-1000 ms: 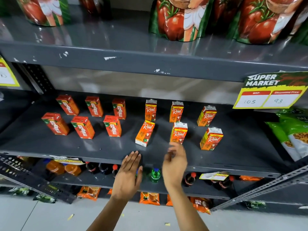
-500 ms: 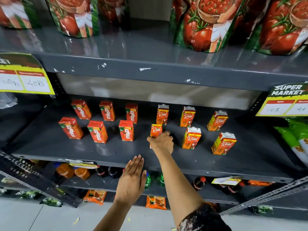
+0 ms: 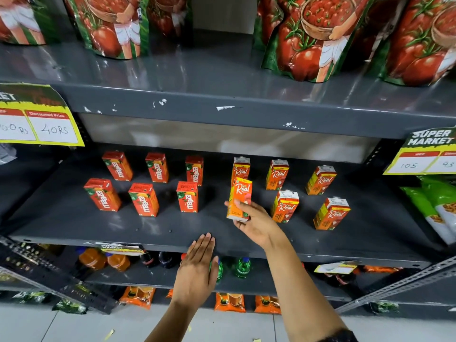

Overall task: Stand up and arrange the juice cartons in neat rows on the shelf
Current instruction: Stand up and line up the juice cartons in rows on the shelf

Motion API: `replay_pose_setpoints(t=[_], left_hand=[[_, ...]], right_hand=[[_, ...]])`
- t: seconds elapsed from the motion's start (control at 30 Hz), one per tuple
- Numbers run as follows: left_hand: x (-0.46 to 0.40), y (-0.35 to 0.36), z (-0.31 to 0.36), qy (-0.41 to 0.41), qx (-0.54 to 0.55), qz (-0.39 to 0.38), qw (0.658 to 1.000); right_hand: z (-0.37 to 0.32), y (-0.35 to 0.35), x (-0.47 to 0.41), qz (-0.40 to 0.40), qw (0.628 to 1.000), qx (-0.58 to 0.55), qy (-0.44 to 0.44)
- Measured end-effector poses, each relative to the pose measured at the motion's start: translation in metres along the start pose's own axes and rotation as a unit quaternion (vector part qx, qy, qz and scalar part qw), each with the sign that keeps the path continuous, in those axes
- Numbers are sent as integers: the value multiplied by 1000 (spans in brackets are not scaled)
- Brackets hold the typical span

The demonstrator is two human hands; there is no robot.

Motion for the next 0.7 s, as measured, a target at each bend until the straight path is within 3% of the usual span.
replay_pose_setpoints(t=[0.2, 0.7], left_hand=[[1, 2, -2, 1, -12, -5, 1000], [1, -3, 4, -7, -26, -2, 1000]], right_hand=[[-4, 9, 23, -74, 983, -168, 12], [1, 20, 62, -133, 987, -86, -32]])
Point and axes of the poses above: each hand's wrist, its own x-axis away from the middle knuckle, its own y-axis out of the palm, z = x × y, the point moved 3 cm from there along -x, towards the middle knuckle, and after that the axes turned 5 degrees about z, right-handed, at the moved point
